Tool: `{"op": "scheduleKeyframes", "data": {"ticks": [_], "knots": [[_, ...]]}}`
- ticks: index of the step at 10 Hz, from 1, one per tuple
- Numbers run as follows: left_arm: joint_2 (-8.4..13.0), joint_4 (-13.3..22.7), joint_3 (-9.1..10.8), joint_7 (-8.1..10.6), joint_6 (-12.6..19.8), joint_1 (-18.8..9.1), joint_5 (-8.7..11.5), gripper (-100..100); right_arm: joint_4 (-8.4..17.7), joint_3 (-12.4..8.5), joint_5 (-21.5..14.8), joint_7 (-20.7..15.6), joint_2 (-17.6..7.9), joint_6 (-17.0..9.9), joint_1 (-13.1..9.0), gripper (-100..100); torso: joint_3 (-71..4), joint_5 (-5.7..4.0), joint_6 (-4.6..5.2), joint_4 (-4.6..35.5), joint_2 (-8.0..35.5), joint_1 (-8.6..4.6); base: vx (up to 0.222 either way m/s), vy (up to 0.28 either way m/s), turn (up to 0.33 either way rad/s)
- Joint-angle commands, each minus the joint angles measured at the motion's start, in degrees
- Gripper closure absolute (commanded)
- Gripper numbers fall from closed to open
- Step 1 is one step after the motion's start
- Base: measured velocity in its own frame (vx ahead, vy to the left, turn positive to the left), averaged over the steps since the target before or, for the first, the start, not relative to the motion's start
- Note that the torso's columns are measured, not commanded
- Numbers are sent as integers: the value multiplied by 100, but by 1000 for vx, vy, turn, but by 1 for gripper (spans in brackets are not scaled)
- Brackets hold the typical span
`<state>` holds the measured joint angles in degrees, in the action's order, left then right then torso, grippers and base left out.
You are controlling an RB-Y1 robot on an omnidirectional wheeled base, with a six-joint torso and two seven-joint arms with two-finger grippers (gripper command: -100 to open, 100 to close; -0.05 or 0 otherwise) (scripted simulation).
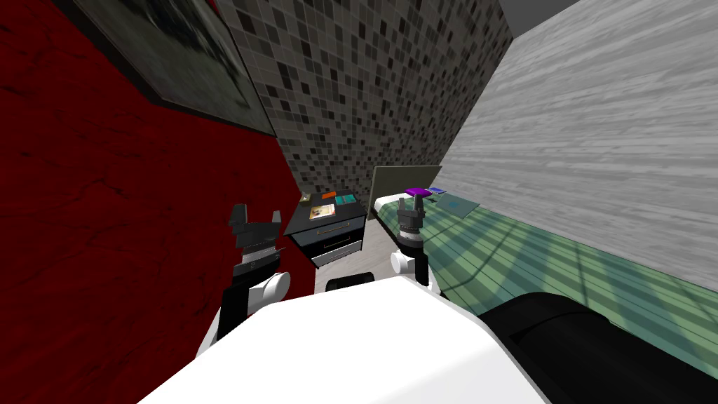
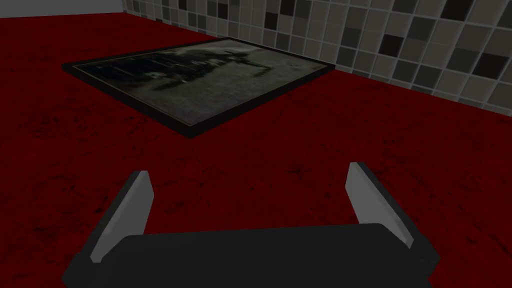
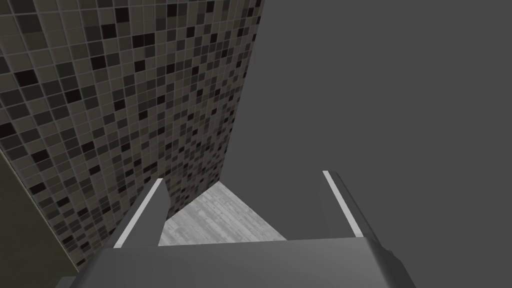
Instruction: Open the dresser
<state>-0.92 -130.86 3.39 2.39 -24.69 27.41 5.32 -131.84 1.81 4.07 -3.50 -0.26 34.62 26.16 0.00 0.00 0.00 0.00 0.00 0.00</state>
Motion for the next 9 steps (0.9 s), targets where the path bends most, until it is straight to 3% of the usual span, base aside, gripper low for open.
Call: {"op": "scheduleKeyframes", "data": {"ticks": [1, 9], "knots": [[0, 0, 0, 0, 0, 0, 0, 0, 0, 0, 0, 0, 0, 0, 0, 0, -467, 0, 0, 235, 232, 0, 0, 0, 0], [0, -2, 0, 0, -1, 0, 0, 0, -2, 0, 0, 0, 0, 1, 0, 0, -7073, 0, 0, 3537, 3539, 0, 0, 0, 0]]}}
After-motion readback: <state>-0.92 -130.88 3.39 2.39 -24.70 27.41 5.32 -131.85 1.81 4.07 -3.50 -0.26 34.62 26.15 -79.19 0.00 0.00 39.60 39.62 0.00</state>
